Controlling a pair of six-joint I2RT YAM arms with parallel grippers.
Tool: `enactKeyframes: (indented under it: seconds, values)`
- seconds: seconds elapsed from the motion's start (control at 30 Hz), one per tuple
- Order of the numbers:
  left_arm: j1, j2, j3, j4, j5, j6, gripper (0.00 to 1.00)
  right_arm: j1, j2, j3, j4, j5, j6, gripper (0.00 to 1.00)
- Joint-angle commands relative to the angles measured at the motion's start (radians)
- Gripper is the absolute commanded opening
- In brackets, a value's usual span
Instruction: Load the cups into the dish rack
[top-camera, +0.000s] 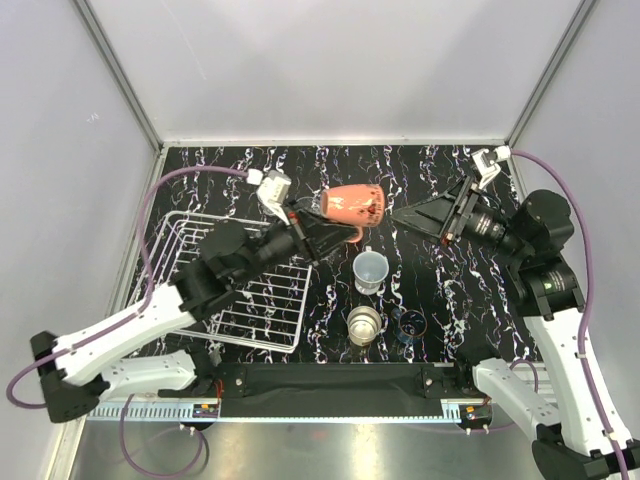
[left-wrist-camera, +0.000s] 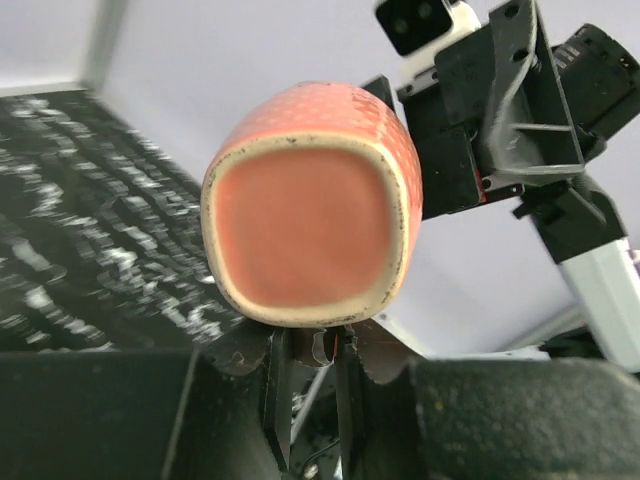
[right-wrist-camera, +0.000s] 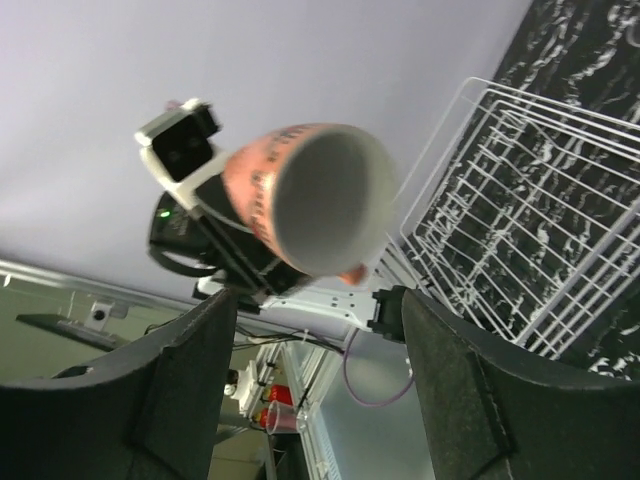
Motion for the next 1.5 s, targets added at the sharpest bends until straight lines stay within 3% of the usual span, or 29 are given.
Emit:
enactKeyframes:
  seconds: [0.0, 0.13, 0.27, 0.33, 0.47, 0.7, 0.93, 1.17, 1.47]
  values:
    - [0.003, -0.132, 0.058, -0.131, -0.162, 0.074, 0.00, 0.003, 0.004, 0.045, -0.162, 0.069, -0.167, 0.74]
    - [0.006, -0.195, 0.119, -0.384, -0.372, 0.112, 0.00, 0.003, 0.009, 0.058, -0.255, 0.113, -0.254, 0.75]
    - [0.029, -0.181, 0.211, -0.809, -0.653, 0.083, 0.00, 0.003, 0.003, 0.104, -0.422, 0.245, -0.382, 0.75]
    - [0.063, -0.188, 0.213, -0.895, -0.722, 0.054, 0.00, 0.002, -0.005, 0.109, -0.467, 0.270, -0.418, 0.76]
    - [0.193, -0.202, 0.167, -0.998, -0.719, 0.054, 0.00, 0.002, -0.022, 0.083, -0.495, 0.281, -0.442, 0.76]
    - [0.299, -0.118, -0.026, -0.973, -0.699, -0.059, 0.00, 0.003, -0.046, 0.032, -0.501, 0.275, -0.446, 0.76]
    - [0.301, 0.077, -0.083, -0.837, -0.721, -0.084, 0.00, 0.003, -0.084, 0.000, -0.518, 0.288, -0.437, 0.76]
    - [0.324, 0.267, -0.051, -0.828, -0.710, -0.124, 0.00, 0.002, -0.103, -0.020, -0.535, 0.298, -0.436, 0.76]
    - [0.394, 0.344, -0.129, -0.688, -0.656, -0.121, 0.00, 0.003, -0.107, -0.034, -0.553, 0.311, -0.446, 0.76]
